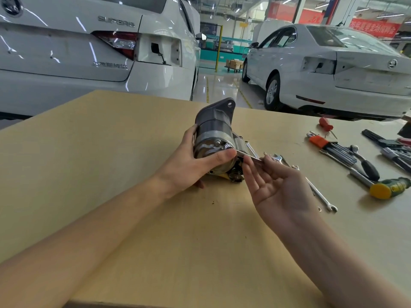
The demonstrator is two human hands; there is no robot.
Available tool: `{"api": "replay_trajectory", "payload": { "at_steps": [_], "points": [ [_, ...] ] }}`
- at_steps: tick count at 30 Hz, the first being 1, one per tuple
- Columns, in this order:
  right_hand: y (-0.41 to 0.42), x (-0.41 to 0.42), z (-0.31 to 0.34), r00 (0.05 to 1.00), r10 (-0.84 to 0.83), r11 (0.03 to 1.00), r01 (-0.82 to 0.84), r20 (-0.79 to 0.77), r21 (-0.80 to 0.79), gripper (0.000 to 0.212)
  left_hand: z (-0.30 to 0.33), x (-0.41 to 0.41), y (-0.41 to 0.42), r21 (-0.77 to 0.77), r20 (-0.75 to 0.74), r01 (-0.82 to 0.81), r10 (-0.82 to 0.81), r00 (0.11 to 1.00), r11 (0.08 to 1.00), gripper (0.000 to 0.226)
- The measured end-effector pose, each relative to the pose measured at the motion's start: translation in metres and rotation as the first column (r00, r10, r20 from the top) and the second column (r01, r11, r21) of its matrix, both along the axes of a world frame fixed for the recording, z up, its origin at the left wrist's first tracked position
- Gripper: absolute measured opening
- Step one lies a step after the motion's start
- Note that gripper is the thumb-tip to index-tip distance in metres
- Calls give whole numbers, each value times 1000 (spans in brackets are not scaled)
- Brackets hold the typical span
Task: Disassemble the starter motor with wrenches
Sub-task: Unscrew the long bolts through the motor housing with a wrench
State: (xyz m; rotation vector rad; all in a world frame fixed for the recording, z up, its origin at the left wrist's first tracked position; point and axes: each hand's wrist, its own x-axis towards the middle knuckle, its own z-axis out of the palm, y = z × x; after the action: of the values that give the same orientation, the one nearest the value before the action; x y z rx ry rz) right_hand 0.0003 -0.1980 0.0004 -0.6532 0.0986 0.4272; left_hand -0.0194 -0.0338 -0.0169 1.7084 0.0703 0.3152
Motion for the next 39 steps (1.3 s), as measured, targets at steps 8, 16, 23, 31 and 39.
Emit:
{"api": "replay_trajectory", "payload": {
  "at_steps": [8, 16, 23, 31, 39],
  "points": [
    [-1, -16, -5, 998, -43, 997, 40, -38, -68, 7, 0, 0, 2, 36, 3, 30, -30, 1000, 999, 122],
    [-8, -31, -2, 996, -13, 1000, 14, -91, 9, 11, 1, -1, 2, 30, -5, 50, -50, 999, 998, 120],
    [4, -26, -2, 994, -70, 997, 73, -84, 38, 9, 0, 0, 1, 33, 2, 30, -30, 1000, 999, 122],
    [28, -10, 51, 320, 312, 621, 644, 895, -447, 16, -2, 1, 2, 106, 8, 30, -31, 1000, 994, 109],
    [47, -6, 48, -268, 889, 390, 868, 371, -307, 22, 3, -9, -4, 653, -83, -17, 94, 992, 757, 28]
  ]
}}
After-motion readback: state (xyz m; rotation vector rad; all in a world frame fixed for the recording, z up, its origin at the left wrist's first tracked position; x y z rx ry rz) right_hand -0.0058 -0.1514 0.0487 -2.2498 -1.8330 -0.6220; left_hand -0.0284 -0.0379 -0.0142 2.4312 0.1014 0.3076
